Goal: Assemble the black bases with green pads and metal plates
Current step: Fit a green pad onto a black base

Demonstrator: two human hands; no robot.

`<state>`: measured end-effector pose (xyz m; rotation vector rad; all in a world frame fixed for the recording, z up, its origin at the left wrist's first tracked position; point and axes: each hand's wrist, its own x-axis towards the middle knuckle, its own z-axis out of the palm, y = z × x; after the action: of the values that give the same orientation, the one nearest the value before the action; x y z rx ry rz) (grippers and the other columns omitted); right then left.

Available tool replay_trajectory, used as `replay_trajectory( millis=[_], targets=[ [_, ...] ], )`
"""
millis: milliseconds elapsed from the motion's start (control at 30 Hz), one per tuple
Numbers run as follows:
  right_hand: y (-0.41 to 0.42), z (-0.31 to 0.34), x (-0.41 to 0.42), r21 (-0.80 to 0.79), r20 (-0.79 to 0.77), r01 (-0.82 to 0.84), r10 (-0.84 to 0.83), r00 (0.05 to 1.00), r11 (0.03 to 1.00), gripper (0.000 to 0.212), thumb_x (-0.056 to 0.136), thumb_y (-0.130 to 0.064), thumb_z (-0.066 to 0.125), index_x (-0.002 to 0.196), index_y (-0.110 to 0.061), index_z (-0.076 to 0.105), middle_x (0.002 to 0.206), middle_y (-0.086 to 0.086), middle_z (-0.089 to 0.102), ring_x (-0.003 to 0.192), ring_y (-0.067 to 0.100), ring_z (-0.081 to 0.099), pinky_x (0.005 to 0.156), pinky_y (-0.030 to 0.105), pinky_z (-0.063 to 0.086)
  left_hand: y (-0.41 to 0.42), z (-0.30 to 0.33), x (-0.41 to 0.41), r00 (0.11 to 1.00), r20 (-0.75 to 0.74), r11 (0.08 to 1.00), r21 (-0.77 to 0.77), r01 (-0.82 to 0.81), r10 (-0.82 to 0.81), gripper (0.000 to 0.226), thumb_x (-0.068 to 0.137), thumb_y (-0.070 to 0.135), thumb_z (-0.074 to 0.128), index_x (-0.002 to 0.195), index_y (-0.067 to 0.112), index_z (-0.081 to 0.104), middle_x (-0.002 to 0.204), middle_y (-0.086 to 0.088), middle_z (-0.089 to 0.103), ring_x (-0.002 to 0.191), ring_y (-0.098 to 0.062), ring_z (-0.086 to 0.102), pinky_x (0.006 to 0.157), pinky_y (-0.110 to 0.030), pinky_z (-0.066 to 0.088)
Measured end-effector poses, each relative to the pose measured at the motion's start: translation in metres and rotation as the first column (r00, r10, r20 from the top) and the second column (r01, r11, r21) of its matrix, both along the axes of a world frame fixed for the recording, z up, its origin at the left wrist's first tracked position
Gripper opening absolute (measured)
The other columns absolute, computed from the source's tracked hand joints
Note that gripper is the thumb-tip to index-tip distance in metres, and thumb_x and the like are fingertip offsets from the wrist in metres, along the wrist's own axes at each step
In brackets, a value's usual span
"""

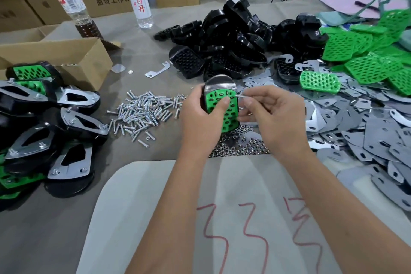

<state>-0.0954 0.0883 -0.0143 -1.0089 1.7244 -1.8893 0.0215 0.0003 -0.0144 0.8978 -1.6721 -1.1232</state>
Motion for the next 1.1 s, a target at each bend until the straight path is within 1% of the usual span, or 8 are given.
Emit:
replay_trajectory(
  millis=[233,400,500,633,700,900,1033,1100],
  targets=[
    [-0.002,-0.006,0.001,-0.002,-0.227,0.111,-0.109,0.968,0.994,0.013,0.093,0.000,0.069,0.090,-0.011,0.074,0.069,-0.001,0.069,0.058,0.016,0.068,0.052,0.025,0.059,0.006,-0.002,-0.004,0.998,0.056,0.993,-0.116,0.010,-0.003,0.021,0.084,0.019,0.075,0.104,0.016,0.068,0.093,0.001,0.073,0.090,-0.020,0.068,0.082,-0.044,0.056],
    [-0.002,-0.007,-0.001,0.029,-0.394,0.156,-0.132,0.909,0.987,0.008,0.095,-0.002,0.066,0.091,-0.004,0.072,0.069,0.001,0.067,0.056,0.018,0.066,0.053,0.038,0.061,0.009,-0.001,-0.003,0.996,0.086,0.972,-0.233,0.036,-0.016,0.020,0.083,0.021,0.076,0.099,0.028,0.066,0.086,0.009,0.070,0.083,-0.012,0.065,0.073,-0.027,0.052],
    [-0.001,-0.004,0.001,0.054,-0.527,0.181,-0.125,0.841,0.982,0.011,0.096,-0.007,0.063,0.088,-0.003,0.069,0.063,0.004,0.063,0.056,0.026,0.065,0.055,0.050,0.058,0.008,-0.001,-0.002,0.991,0.131,0.940,-0.337,0.048,-0.004,0.025,0.083,0.022,0.077,0.105,0.023,0.068,0.087,0.009,0.069,0.084,-0.016,0.064,0.075,-0.031,0.052],
    [0.000,-0.006,0.002,0.126,-0.169,0.168,-0.146,0.975,0.978,0.020,0.098,-0.004,0.065,0.080,-0.013,0.067,0.063,0.002,0.069,0.046,0.019,0.067,0.048,0.046,0.059,0.011,-0.001,-0.004,0.984,0.175,0.879,-0.474,0.048,0.041,0.035,0.081,0.018,0.082,0.114,0.014,0.072,0.098,0.004,0.074,0.091,-0.016,0.062,0.084,-0.018,0.046],
    [0.002,-0.007,0.003,0.106,-0.184,0.169,-0.148,0.972,0.980,0.021,0.098,-0.003,0.065,0.080,-0.015,0.067,0.063,0.003,0.069,0.045,0.017,0.067,0.047,0.041,0.059,0.013,-0.001,-0.006,0.980,0.186,0.855,-0.518,0.036,0.071,0.037,0.080,0.016,0.082,0.115,0.013,0.073,0.103,0.004,0.075,0.094,-0.012,0.061,0.086,-0.006,0.038],
    [0.003,-0.001,-0.005,-0.080,0.168,-0.035,0.049,0.985,0.996,0.008,0.091,-0.012,0.077,0.088,-0.016,0.071,0.074,0.000,0.068,0.048,0.016,0.051,0.043,0.027,0.040,0.008,0.002,0.000,0.986,-0.116,0.990,-0.082,0.113,-0.122,0.025,0.085,0.009,0.078,0.110,0.012,0.074,0.095,-0.004,0.076,0.089,-0.022,0.071,0.083,-0.042,0.059],
    [0.008,-0.003,-0.022,-0.158,0.455,-0.370,0.401,0.795,0.915,0.049,0.079,-0.027,0.084,0.124,-0.014,0.069,0.096,0.006,0.064,0.070,0.012,0.049,0.048,0.019,0.036,0.006,0.005,0.003,0.952,-0.179,0.967,0.002,0.253,-0.249,0.026,0.086,0.008,0.076,0.112,0.007,0.073,0.096,-0.011,0.076,0.085,-0.017,0.070,0.080,-0.046,0.060],
    [0.008,-0.004,-0.022,-0.162,0.459,-0.427,0.451,0.766,0.890,0.050,0.075,-0.027,0.088,0.121,-0.013,0.073,0.087,0.001,0.063,0.067,0.006,0.050,0.047,0.015,0.038,0.004,0.003,0.005,0.937,-0.200,0.953,0.033,0.300,-0.288,0.029,0.085,0.008,0.076,0.113,0.005,0.072,0.098,-0.017,0.075,0.086,-0.020,0.069,0.080,-0.047,0.059]
  ],
)
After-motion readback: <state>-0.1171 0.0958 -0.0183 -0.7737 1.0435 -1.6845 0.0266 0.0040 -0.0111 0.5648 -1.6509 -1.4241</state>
